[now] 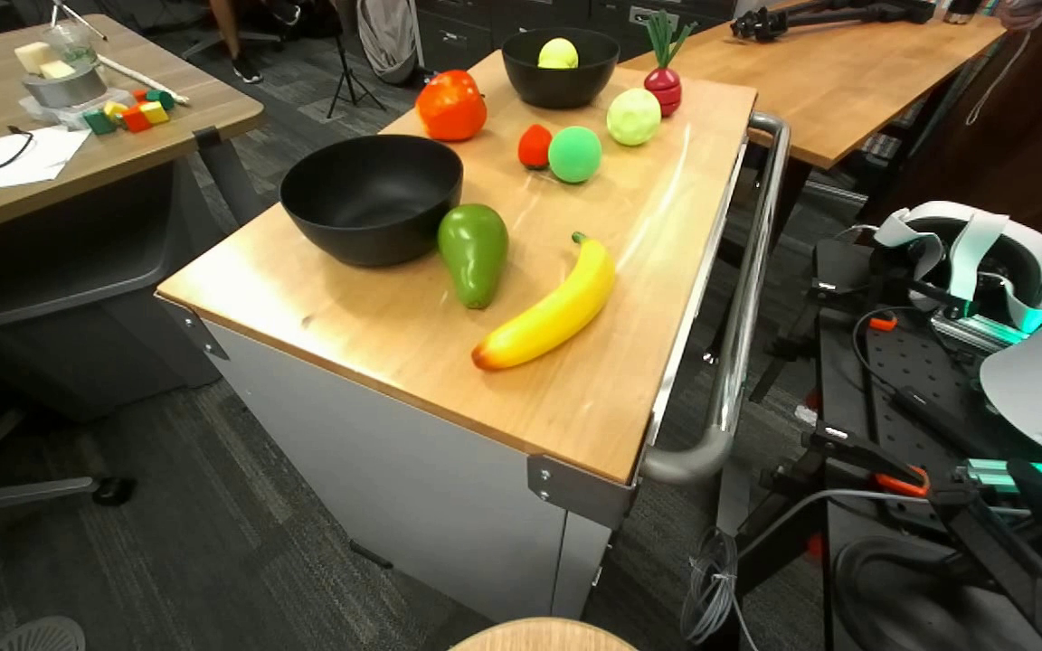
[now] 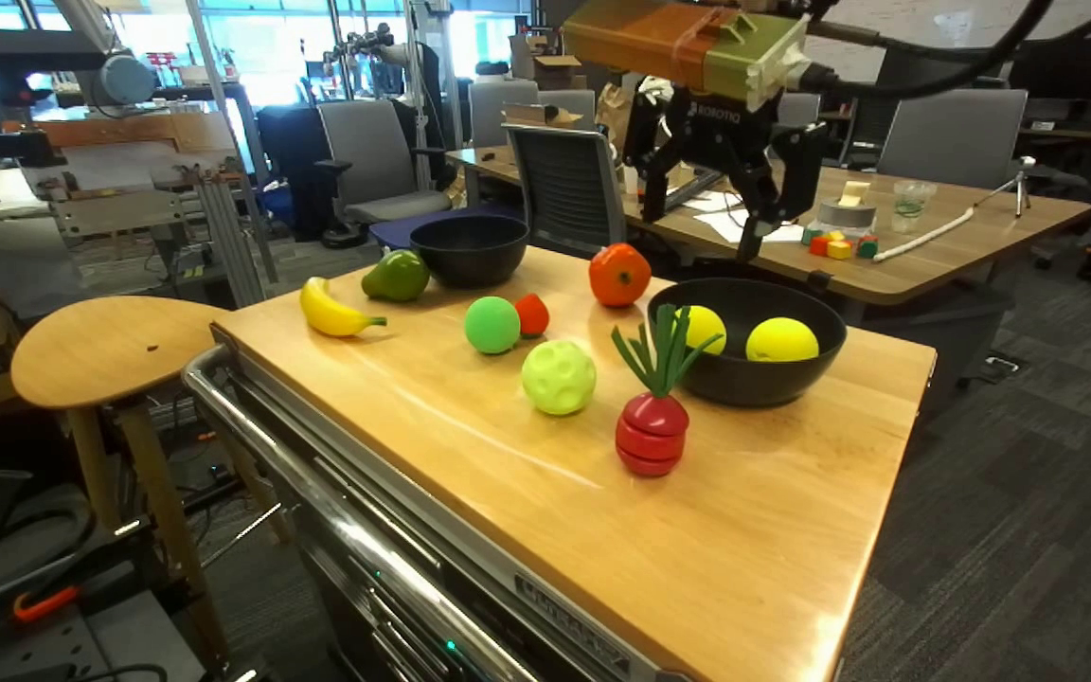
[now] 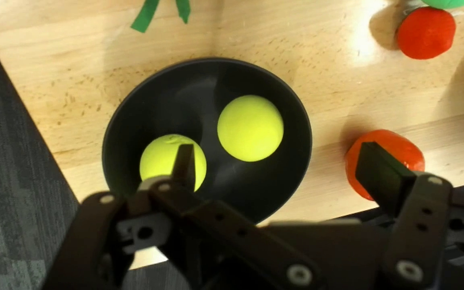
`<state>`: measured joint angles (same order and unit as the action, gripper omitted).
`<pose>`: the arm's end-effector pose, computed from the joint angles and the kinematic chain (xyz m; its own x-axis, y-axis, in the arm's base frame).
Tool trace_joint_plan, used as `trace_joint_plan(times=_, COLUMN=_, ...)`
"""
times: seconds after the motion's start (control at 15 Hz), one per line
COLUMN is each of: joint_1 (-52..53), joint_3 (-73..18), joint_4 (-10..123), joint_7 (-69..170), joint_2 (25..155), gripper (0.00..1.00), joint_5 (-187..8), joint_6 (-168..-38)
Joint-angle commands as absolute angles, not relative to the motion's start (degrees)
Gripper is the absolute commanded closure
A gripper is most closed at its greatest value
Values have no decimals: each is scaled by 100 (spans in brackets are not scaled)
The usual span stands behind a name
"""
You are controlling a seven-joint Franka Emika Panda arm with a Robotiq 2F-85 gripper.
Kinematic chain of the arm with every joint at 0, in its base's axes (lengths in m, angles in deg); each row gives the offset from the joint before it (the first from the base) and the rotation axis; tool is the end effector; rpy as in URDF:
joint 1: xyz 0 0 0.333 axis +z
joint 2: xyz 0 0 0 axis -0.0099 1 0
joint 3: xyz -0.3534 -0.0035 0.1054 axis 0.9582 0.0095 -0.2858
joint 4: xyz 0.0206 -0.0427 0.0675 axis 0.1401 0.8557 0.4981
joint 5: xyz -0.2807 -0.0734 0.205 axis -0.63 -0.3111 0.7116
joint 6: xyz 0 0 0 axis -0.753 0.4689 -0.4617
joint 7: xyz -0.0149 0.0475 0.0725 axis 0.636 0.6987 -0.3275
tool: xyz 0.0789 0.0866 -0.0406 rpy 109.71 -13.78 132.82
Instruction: Remove the objects one at a time from the black bowls starting with the left bowl and place the objects on the table
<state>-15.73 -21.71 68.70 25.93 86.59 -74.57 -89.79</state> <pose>0.5570 -0.2352 0.4693 0.9782 -0.1784 0.1066 -0.1665 -0.9797 -0.1117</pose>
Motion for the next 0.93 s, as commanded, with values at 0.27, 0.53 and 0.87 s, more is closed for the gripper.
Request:
trace_joint_plan(times=0.27, joint_1=-1606, joint_3=-2248, joint_4=6431, joint_7=3051, joint_2=9231, gripper=20, joint_5=-7429, joint_6=-9190)
trace_joint_plan(times=0.53, joint_1=-1623, joint_3=-2264, joint_4=6316, joint_7=3175, joint_2=9440, gripper=26, joint_5=-7433, joint_6=-9332)
trace_joint_plan(times=0.87, joint_1=-1622, joint_3=-2264, joint_4=6182, joint_7=3398, joint_2=9666, gripper=29, joint_5=-7484, joint_6=-9409)
